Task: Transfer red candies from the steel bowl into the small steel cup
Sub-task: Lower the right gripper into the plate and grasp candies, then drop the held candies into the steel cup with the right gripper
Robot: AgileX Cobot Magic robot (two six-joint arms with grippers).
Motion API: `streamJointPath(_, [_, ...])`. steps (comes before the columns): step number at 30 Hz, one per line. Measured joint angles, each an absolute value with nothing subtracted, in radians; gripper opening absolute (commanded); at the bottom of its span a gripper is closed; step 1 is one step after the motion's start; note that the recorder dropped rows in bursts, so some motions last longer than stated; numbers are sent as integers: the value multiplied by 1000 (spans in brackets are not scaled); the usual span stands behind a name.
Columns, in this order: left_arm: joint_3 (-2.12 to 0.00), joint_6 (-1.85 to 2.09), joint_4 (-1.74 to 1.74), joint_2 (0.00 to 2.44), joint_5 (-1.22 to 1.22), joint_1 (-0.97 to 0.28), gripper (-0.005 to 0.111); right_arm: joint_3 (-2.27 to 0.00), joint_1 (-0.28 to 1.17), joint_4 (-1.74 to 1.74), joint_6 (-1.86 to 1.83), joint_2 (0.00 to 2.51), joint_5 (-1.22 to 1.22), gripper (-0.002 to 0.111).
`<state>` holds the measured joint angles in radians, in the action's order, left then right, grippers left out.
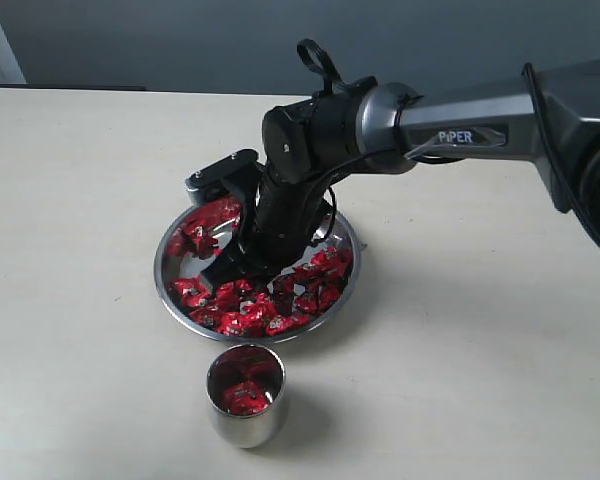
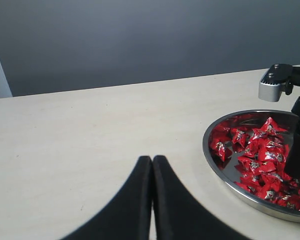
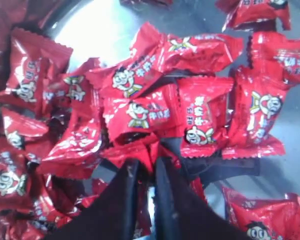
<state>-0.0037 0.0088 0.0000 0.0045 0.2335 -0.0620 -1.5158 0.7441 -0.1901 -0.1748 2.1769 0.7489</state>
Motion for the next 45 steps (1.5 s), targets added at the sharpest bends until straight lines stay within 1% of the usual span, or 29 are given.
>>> streamJointPath(8, [-4, 9, 0, 4, 233, -62, 0, -1516, 744, -190, -175, 2173, 733, -1])
streamJointPath(16, [-4, 9, 0, 4, 233, -62, 0, -1516, 744, -190, -175, 2051, 696, -1])
streamJointPath(22, [-4, 9, 0, 4, 233, -62, 0, -1516, 744, -192, -175, 1939, 844, -1])
streamJointPath(27, [-4, 9, 0, 4, 233, -62, 0, -1426, 775, -199, -179, 1811, 922, -1])
streamJointPath(33, [-4, 9, 0, 4, 233, -62, 0, -1283, 849, -231, -182, 1679, 929, -1])
streamJointPath(38, [-4, 9, 0, 4, 233, -62, 0, -1225, 888, -276, -211, 1667, 932, -1])
streamJointPath(43, [-4, 9, 0, 4, 233, -62, 0, -1213, 905, -310, -229, 1683, 919, -1])
streamJointPath(45, [-4, 9, 0, 4, 233, -62, 0, -1212, 905, -316, -238, 1694, 915, 3])
